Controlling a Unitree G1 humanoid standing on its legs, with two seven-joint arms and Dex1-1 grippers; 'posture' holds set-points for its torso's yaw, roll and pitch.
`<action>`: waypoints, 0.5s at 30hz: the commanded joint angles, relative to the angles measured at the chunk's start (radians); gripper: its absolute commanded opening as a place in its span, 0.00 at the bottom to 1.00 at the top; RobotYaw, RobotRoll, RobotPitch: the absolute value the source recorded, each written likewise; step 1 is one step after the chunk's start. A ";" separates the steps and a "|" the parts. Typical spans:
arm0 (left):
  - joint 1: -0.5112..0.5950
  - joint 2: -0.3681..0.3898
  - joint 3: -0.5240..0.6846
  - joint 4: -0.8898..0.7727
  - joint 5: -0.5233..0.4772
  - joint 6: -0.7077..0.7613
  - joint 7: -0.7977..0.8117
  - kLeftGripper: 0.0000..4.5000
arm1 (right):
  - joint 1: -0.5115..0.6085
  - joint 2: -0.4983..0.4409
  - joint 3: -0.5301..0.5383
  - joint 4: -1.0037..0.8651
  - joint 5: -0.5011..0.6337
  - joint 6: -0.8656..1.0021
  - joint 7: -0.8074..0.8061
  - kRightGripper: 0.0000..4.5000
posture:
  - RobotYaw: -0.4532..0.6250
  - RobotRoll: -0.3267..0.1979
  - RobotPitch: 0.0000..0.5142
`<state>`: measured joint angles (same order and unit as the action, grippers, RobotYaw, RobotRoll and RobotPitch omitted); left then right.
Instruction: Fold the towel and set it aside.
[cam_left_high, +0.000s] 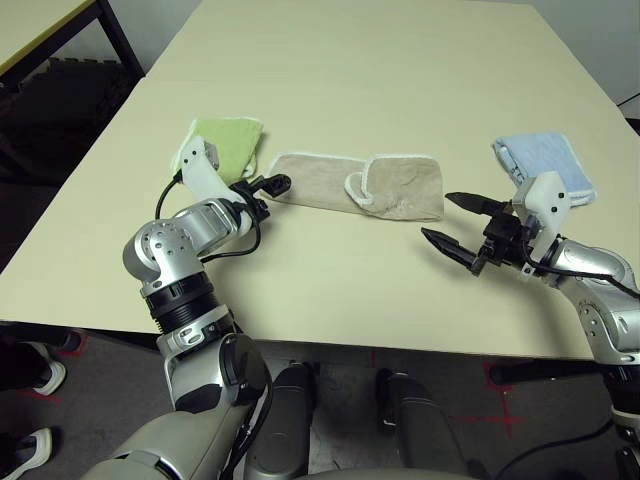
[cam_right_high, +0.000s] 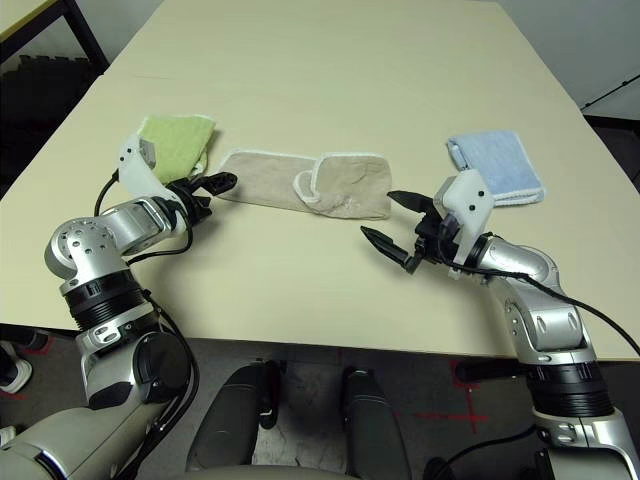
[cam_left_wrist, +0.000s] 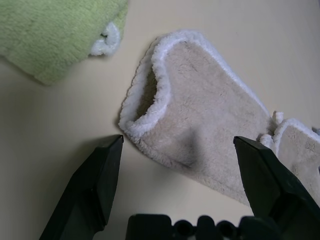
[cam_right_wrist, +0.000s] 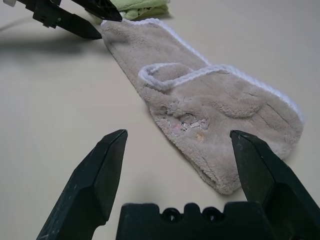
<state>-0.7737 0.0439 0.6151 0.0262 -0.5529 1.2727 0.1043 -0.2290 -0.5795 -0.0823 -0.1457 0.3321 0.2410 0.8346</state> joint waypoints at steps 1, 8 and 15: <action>0.013 -0.008 -0.031 0.054 0.010 -0.019 0.002 1.00 | 0.021 -0.018 -0.016 -0.022 0.008 0.011 -0.005 0.99 | 0.53 0.62 0.33; 0.012 -0.013 -0.058 0.098 0.003 -0.072 0.000 1.00 | 0.026 -0.021 -0.018 -0.027 0.008 0.015 -0.009 0.99 | 0.52 0.62 0.32; 0.013 -0.017 -0.078 0.126 -0.002 -0.105 -0.003 1.00 | 0.034 -0.024 -0.021 -0.040 0.012 0.022 -0.014 0.99 | 0.51 0.62 0.31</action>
<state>-0.7754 0.0436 0.5616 0.1024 -0.5547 1.1565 0.1015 -0.2105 -0.5879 -0.0909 -0.1605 0.3369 0.2520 0.8227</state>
